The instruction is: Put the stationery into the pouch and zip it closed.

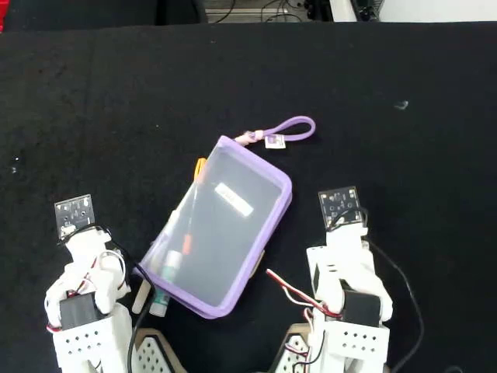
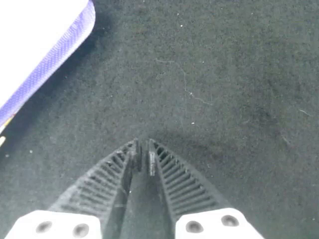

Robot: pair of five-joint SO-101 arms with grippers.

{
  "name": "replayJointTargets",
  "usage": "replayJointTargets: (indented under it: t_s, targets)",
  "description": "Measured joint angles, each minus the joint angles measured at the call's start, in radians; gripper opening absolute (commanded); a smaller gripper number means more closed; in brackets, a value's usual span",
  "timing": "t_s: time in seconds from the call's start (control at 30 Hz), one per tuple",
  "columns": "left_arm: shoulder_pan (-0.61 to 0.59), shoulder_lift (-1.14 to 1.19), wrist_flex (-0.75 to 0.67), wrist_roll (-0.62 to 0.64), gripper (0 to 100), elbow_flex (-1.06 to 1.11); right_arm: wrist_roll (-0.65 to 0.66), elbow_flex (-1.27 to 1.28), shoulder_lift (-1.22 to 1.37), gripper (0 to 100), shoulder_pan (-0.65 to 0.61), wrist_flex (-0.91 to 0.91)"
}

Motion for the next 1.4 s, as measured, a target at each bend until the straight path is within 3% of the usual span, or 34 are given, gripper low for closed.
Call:
replayJointTargets:
  t_s: [0.4, 0.6, 0.67, 0.8, 1.0, 1.27, 1.4]
  targets:
    - [0.0, 0.0, 0.0, 0.0, 3, 0.0, 0.005, 0.0, 0.0, 2.2, 0.0, 0.021]
    - [0.0, 0.0, 0.0, 0.0, 3, 0.0, 0.201, 0.0, 0.0, 2.2, 0.0, -0.031]
    - [0.0, 0.0, 0.0, 0.0, 3, 0.0, 0.213, -0.009, 0.0, 2.3, 0.0, -0.049]
    - [0.0, 0.0, 0.0, 0.0, 3, 0.0, 0.183, -0.11, 0.0, 4.8, 0.0, -0.06]
    - [0.0, 0.0, 0.0, 0.0, 3, 0.0, 0.106, -0.285, 0.0, 22.1, 0.0, -0.1]
    - [0.0, 0.0, 0.0, 0.0, 3, 0.0, 0.048, -0.376, 0.0, 23.0, -0.005, -0.166]
    - [0.0, 0.0, 0.0, 0.0, 3, 0.0, 0.044, -0.428, 0.002, 23.0, -0.071, -0.176]
